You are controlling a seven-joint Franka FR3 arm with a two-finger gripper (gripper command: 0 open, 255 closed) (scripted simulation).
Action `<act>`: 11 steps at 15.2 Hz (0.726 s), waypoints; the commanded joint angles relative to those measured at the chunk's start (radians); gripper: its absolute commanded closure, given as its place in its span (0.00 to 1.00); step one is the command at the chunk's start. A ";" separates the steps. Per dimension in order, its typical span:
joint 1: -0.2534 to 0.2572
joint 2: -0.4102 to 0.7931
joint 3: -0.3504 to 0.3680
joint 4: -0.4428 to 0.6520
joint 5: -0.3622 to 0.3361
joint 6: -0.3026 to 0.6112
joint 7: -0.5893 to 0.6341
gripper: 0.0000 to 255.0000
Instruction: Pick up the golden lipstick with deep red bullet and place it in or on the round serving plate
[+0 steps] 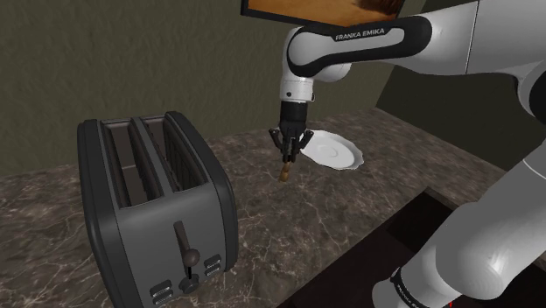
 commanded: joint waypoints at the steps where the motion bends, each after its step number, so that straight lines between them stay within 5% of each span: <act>1: 0.000 -0.006 0.000 0.019 0.000 -0.025 0.005 1.00; 11: -0.002 -0.022 -0.004 0.132 0.000 -0.152 0.027 1.00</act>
